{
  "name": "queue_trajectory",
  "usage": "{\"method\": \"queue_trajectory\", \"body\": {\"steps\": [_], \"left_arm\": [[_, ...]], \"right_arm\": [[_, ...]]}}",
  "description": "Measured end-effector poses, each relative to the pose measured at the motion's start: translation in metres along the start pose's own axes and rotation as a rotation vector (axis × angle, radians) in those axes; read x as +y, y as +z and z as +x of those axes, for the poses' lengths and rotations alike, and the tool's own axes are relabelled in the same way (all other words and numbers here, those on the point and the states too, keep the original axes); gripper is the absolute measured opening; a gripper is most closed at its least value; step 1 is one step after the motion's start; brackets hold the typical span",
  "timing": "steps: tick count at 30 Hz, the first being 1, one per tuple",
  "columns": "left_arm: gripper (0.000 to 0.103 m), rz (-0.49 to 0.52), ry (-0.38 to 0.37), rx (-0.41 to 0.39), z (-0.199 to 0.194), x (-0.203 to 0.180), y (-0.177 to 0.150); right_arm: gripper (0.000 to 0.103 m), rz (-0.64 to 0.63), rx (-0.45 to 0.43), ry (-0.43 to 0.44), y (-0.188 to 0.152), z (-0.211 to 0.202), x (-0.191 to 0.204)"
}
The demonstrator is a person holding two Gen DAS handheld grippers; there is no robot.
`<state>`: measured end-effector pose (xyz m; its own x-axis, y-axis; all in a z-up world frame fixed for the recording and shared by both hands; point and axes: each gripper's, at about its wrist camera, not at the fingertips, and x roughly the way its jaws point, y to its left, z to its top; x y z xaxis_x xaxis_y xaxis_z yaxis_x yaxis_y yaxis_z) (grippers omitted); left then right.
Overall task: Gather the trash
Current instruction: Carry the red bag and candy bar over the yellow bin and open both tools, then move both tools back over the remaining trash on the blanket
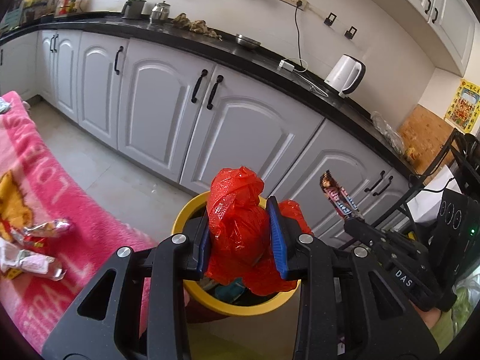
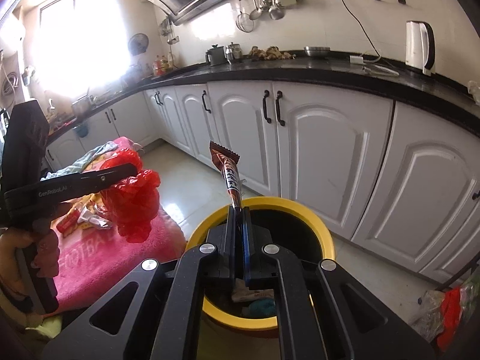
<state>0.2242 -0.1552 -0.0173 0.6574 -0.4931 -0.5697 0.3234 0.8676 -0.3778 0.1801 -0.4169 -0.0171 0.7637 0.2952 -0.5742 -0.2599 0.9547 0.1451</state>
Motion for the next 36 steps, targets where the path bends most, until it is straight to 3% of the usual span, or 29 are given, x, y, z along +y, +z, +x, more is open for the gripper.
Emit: {"method": "queue_trajectory", "body": {"steps": [13,14,15,17,28,36], "left_arm": [[0.030,0.005,0.003,0.043,0.042,0.000,-0.011],[0.035,-0.002,0.007,0.051,0.045,0.002,-0.012],[0.048,-0.006,0.011,0.058,0.047,0.004,-0.012],[0.059,-0.019,0.022,0.065,0.050,0.008,-0.014],[0.091,-0.054,0.094,0.046,0.030,0.033,-0.018],[0.092,-0.074,0.123,0.019,0.004,0.048,-0.017]], "right_arm": [[0.006,0.069,0.093,-0.035,-0.017,0.037,-0.023],[0.008,0.079,0.099,-0.037,-0.018,0.041,-0.026],[0.011,0.086,0.103,-0.038,-0.019,0.043,-0.028],[0.042,0.106,0.107,-0.058,-0.022,0.046,-0.032],[0.050,0.091,0.078,-0.035,-0.020,0.044,-0.020],[0.053,0.054,0.048,-0.015,-0.012,0.032,-0.001]]}}
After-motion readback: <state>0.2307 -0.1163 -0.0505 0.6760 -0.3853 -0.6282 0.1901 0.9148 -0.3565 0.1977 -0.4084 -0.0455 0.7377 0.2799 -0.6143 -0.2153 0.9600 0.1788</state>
